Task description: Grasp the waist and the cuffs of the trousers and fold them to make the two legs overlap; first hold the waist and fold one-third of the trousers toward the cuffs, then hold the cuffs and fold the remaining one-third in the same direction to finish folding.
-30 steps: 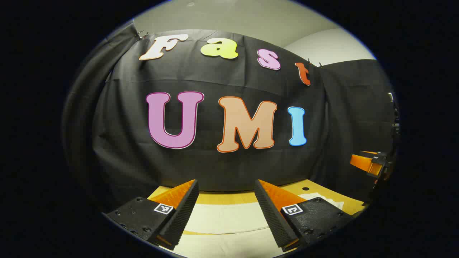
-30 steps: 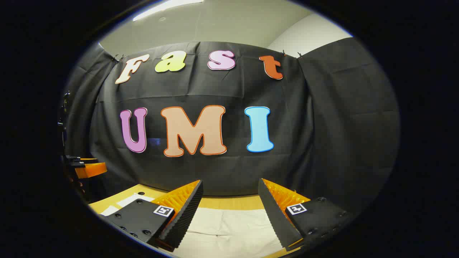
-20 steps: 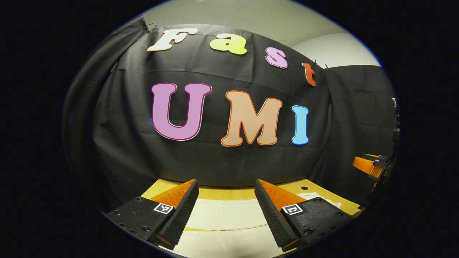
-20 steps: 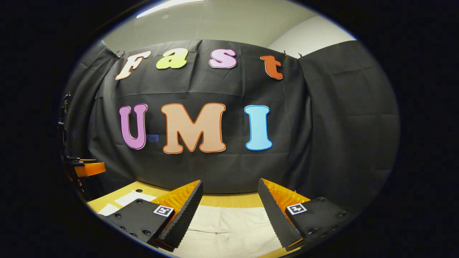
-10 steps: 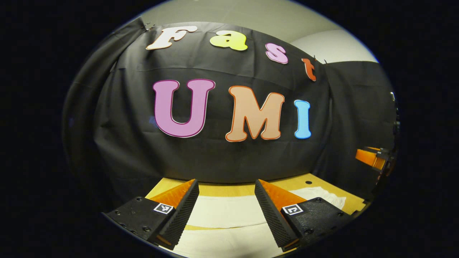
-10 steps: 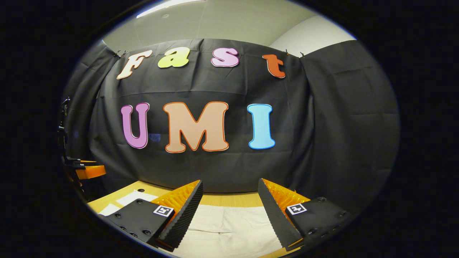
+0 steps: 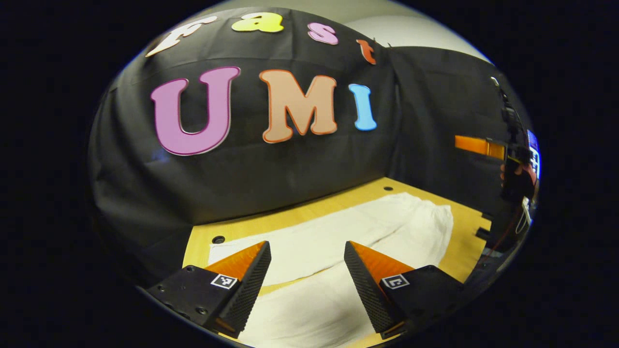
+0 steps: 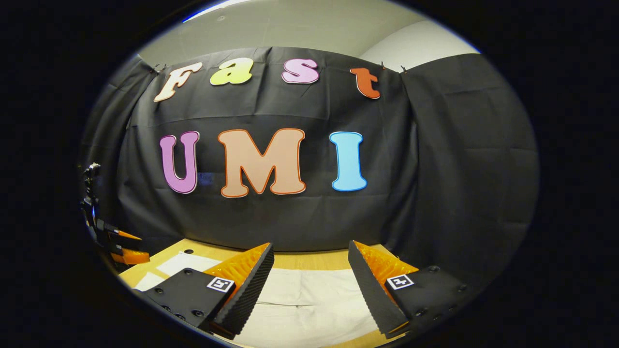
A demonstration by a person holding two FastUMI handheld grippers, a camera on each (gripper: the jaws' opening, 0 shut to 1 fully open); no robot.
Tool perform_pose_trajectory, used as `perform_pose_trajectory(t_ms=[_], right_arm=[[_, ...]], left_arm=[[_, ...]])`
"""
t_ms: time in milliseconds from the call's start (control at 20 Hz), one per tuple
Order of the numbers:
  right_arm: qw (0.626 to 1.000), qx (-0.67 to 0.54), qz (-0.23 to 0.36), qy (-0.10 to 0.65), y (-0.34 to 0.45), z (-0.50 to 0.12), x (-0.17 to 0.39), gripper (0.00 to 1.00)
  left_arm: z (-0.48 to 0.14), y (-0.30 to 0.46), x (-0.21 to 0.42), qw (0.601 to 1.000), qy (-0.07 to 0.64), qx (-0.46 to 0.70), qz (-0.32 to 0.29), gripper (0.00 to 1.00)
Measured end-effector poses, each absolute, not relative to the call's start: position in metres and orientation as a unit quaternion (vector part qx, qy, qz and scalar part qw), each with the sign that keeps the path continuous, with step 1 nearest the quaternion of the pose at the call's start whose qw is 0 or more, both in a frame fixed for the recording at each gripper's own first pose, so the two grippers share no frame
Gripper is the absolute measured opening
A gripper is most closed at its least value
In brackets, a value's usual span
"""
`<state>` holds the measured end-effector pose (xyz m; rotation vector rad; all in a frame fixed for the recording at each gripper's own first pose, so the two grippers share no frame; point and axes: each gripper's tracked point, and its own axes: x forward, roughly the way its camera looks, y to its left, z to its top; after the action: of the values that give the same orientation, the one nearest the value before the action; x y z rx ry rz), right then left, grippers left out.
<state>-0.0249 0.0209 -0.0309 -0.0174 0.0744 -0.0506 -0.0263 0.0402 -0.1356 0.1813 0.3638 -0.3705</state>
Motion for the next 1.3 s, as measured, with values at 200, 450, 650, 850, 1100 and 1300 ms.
perform_pose_trajectory(t_ms=[200,450,650,850,1100,1300], right_arm=[[0.998,-0.023,-0.037,0.049,0.026,-0.041,-0.037,0.98],[0.997,-0.028,-0.036,0.057,0.041,-0.051,-0.046,0.98],[0.996,-0.045,-0.033,0.068,0.046,-0.063,-0.055,0.97],[0.996,-0.045,-0.031,0.075,0.048,-0.069,-0.062,0.97],[0.995,-0.051,-0.025,0.079,0.047,-0.075,-0.061,0.97],[0.995,-0.047,-0.020,0.083,0.043,-0.080,-0.057,0.98]], left_arm=[[-0.181,0.041,-0.048,0.926,0.243,0.129,-0.259,0.92],[-0.239,0.048,-0.104,0.853,0.327,0.202,-0.353,0.93],[-0.279,0.056,-0.156,0.791,0.387,0.245,-0.405,0.93],[-0.315,0.082,-0.189,0.745,0.436,0.283,-0.417,0.92],[-0.347,0.122,-0.202,0.713,0.481,0.323,-0.395,0.91],[-0.362,0.134,-0.204,0.695,0.503,0.339,-0.387,0.88]])
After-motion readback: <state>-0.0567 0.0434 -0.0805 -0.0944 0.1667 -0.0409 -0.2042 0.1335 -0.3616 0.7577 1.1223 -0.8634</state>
